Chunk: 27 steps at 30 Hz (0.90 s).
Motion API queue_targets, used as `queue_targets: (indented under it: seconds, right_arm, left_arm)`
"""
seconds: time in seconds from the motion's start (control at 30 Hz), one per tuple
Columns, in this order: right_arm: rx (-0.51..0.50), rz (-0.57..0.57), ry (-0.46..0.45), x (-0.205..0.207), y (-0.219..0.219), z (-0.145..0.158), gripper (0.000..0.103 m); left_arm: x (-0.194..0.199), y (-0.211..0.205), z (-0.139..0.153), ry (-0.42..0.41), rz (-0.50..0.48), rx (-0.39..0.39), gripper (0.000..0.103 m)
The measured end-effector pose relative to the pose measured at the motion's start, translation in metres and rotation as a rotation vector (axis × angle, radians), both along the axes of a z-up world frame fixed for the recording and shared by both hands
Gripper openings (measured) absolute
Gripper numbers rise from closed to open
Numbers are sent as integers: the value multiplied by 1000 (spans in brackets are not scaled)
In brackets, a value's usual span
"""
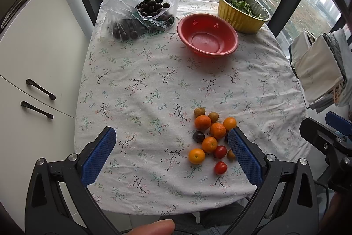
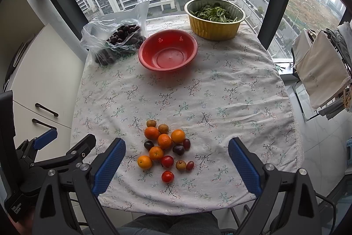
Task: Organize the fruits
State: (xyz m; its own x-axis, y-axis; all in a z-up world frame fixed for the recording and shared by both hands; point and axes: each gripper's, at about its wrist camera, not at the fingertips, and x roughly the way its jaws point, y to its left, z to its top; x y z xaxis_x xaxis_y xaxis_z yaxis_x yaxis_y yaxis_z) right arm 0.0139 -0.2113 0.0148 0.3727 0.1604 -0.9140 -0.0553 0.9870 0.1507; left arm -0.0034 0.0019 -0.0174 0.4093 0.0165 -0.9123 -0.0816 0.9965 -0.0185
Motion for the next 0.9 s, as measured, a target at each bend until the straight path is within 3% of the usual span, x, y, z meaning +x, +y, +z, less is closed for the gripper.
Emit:
queue_targets:
  seconds: [0.9]
  right_arm:
    - [0, 0, 7, -1, 3, -6, 97]
  left_arm:
    - [-1, 0, -8, 7, -4, -4, 103]
